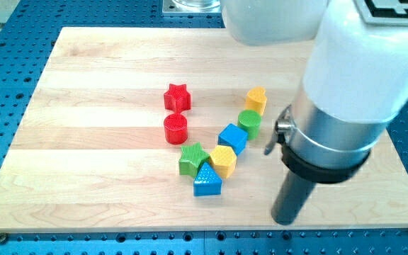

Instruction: Push the red blocks towards the top

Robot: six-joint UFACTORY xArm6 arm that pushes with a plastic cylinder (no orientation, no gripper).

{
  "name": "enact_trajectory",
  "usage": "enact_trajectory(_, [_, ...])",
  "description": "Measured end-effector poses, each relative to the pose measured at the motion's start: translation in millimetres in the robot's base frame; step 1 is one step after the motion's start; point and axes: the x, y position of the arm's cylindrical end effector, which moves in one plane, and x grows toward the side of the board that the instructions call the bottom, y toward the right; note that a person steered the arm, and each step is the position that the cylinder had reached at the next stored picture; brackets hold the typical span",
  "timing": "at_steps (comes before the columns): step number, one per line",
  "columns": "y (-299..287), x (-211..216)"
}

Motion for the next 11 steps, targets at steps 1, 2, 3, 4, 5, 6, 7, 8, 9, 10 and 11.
enact_trajectory(1, [-4, 8])
enact_trajectory(2, [-33, 9])
enact_trajectory(3, [-100, 8])
enact_trajectory(4, [-125, 8])
enact_trajectory(5, [-142, -28])
enact_trajectory(6, [-146, -76])
enact_trajectory(7, [-146, -96])
enact_trajectory(8, [-150, -134])
enact_trajectory(9, [-150, -164])
enact_trajectory(10, [-149, -176])
enact_trajectory(11, [-148, -214])
